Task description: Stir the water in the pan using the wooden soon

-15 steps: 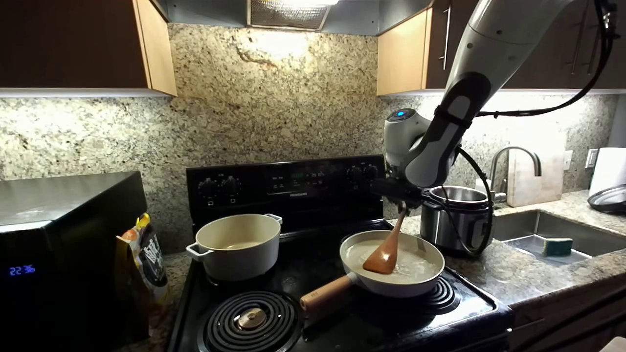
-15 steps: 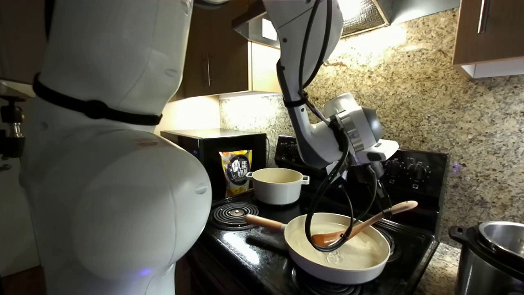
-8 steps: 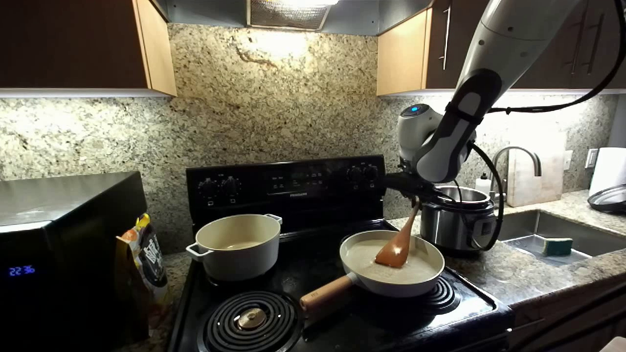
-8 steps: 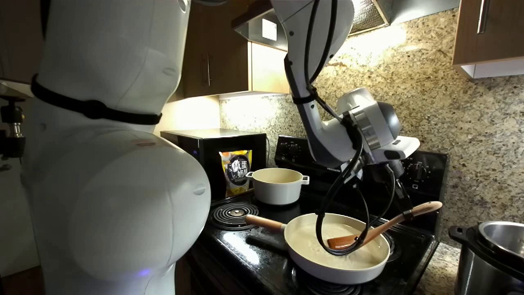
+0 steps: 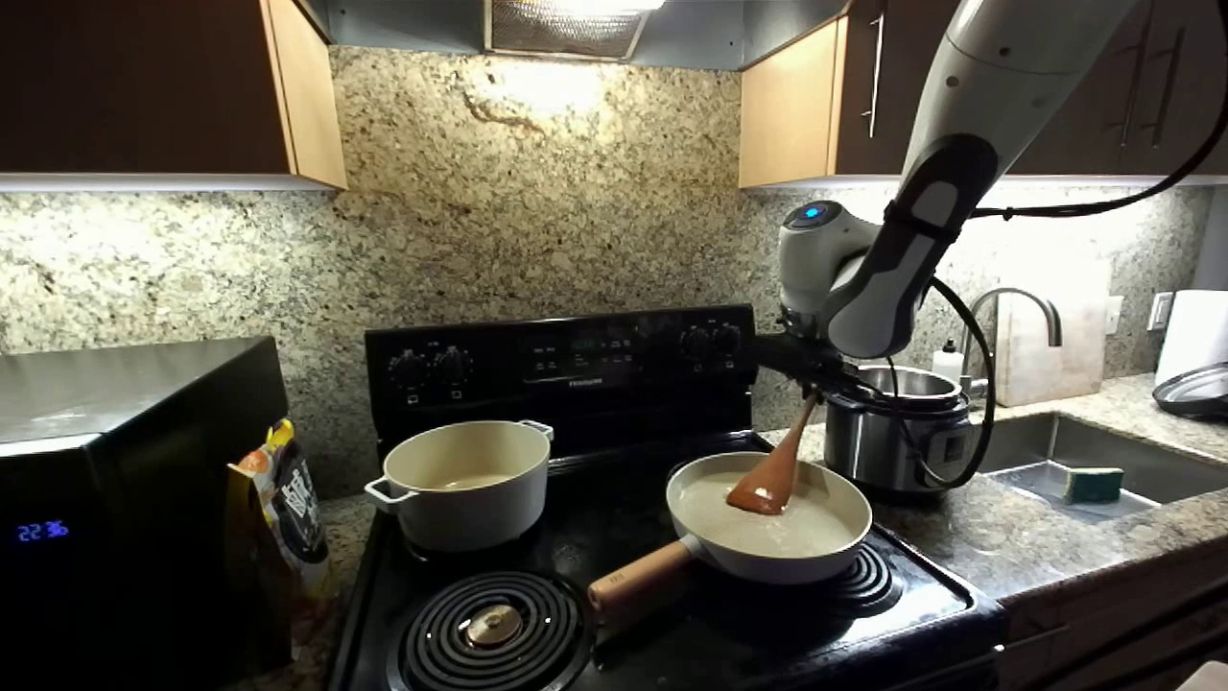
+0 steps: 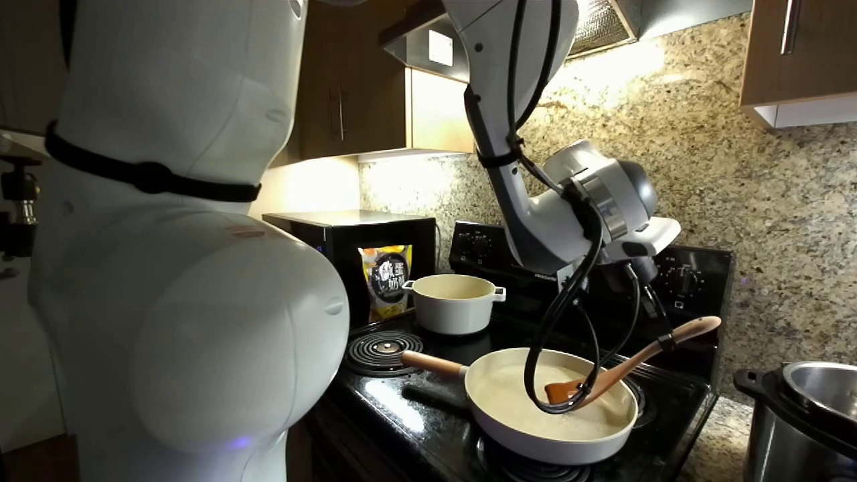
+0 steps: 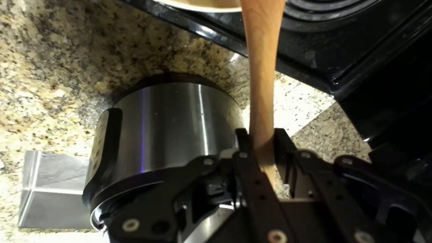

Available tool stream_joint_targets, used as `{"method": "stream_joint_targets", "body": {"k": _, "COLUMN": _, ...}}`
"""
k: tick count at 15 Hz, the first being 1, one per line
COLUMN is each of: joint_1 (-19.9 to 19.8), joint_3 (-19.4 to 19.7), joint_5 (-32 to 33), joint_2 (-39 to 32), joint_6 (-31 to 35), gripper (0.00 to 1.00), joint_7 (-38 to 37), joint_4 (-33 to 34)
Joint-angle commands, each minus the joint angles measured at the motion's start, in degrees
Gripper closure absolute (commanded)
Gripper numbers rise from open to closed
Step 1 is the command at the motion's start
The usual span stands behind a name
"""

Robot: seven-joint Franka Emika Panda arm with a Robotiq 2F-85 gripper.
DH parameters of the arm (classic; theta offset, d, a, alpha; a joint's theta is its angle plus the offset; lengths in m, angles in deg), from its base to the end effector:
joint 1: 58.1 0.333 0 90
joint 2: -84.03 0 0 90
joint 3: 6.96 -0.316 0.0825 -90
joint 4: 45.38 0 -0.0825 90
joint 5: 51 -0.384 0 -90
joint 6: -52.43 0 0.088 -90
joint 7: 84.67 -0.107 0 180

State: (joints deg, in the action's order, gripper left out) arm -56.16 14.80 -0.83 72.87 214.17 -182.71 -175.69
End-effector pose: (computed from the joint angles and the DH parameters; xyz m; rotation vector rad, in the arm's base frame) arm 0.5324 -0.1495 0.3018 2.3256 -1.6647 0.7958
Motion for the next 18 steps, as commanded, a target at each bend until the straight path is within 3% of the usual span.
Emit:
{"method": "stream_joint_targets", "body": {"k": 1, "joint_1": 2.6, "joint_3": 0.8, "joint_5": 6.0, "joint_2": -0.8, "joint_6": 1.4, "gripper": 0.95, "joint_7": -6.2, "joint_4": 1.1}}
{"method": "stream_joint_targets", "body": {"k": 9, "joint_1": 3.0, "joint_3": 4.2, "joint_5": 15.4, "joint_2": 1.6, "joint_6": 0.1, "gripper": 0.95, "joint_7": -9.4, "joint_4": -0.3}}
{"method": "stream_joint_targets", "body": {"k": 18, "joint_1": 5.8, "joint_3": -0.3, "joint_5": 13.2, "joint_2": -3.7, "joint_6": 1.7, "gripper": 0.95, "joint_7": -7.1, "joint_4": -1.0}}
